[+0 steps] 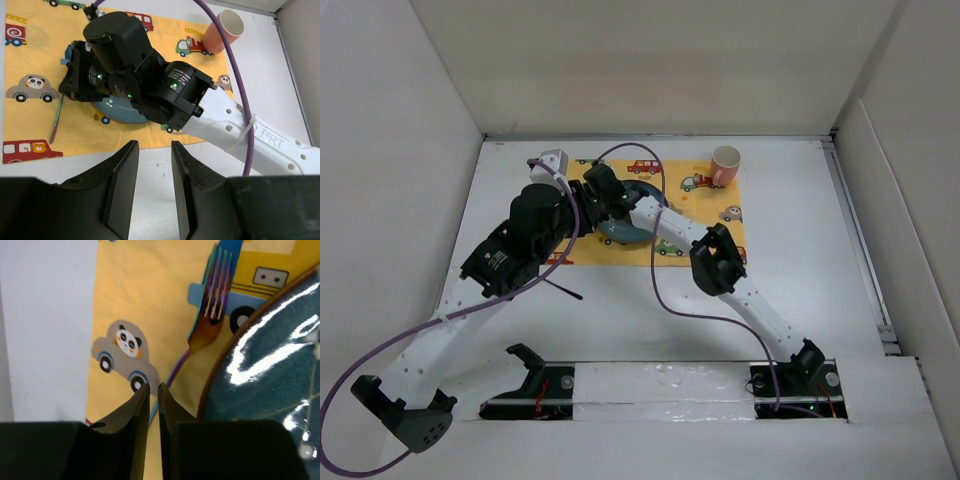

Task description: Set the dinner table for one person

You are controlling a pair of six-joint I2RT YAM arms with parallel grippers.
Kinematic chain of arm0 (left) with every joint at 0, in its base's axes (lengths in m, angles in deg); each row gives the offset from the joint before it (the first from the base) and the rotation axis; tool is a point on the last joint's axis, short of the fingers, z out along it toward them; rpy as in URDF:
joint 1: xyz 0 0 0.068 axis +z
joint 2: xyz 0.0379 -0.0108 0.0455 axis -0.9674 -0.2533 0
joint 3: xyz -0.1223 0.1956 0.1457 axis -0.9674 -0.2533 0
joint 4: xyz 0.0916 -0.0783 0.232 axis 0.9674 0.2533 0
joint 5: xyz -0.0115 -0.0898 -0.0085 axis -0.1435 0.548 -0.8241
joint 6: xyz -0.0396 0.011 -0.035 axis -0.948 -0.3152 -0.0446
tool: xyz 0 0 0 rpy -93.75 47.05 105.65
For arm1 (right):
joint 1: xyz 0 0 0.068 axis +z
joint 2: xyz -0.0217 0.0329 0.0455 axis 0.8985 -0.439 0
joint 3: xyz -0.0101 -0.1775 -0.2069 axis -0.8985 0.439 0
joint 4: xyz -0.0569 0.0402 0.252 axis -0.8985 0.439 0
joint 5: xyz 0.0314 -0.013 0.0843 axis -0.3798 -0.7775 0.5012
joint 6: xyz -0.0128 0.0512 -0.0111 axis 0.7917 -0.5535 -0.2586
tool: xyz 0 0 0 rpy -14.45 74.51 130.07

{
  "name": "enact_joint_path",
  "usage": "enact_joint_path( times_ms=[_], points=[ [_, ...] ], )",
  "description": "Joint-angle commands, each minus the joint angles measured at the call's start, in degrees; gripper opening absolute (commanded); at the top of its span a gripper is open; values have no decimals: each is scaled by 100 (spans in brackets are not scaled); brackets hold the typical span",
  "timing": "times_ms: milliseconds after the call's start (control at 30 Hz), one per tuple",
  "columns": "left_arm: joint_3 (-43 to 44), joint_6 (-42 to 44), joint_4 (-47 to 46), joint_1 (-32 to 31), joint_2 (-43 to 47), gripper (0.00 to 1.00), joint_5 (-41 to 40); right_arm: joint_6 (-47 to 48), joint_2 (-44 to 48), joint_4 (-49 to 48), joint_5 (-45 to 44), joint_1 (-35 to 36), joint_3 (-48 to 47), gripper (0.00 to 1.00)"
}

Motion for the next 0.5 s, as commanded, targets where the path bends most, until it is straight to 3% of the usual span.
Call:
enact_joint_path(
  times_ms=[0,100,300,433,467],
  points=[
    [301,190,-154,39,16,30,-205,330,855,-521,205,13,431,14],
    [661,340,-58,39,16,30,-433,690,1523,-794,513,196,1213,0],
    [1023,481,118,39,86,31,-776,1394,2402,-944,409,935,2734,0],
    [997,516,188,39,183,33,-1013,1579,2527,-1112,285,1339,3246,38],
    [997,517,197,39,200,33,-1031,1649,2448,-868,294,1392,3150,41]
  ],
)
